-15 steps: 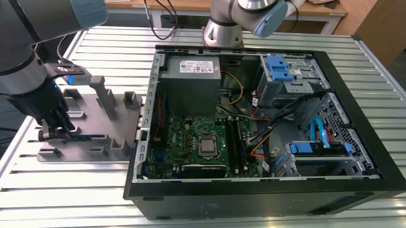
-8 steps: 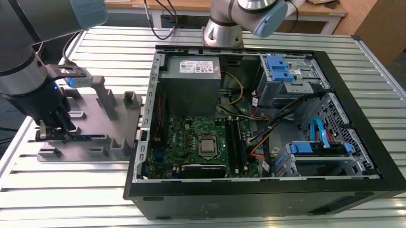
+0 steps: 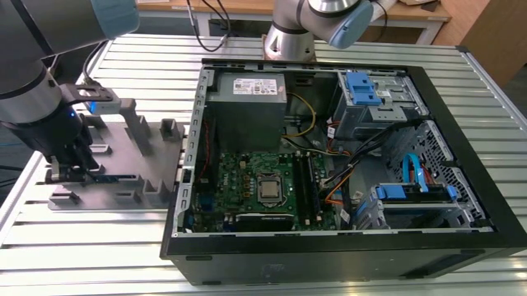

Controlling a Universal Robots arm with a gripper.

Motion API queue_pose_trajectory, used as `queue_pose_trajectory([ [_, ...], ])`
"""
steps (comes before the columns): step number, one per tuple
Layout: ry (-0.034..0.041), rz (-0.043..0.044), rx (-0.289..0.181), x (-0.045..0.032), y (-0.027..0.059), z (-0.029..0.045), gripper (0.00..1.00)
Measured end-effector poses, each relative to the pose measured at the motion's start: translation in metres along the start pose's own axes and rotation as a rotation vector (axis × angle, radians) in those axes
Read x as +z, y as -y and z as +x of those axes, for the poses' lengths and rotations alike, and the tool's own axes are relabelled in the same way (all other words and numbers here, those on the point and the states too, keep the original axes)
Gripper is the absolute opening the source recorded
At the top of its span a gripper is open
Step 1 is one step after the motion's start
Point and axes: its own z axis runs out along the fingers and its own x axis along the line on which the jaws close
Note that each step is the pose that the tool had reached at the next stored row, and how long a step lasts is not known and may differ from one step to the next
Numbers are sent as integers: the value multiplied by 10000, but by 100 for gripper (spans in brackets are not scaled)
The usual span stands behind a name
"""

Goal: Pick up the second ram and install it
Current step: 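Pick up the second ram and move it above second insertion slot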

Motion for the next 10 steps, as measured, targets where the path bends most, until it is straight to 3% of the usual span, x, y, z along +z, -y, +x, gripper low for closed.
queue_pose_trajectory([
  [10, -1, -1, 0, 34, 3, 1, 36],
])
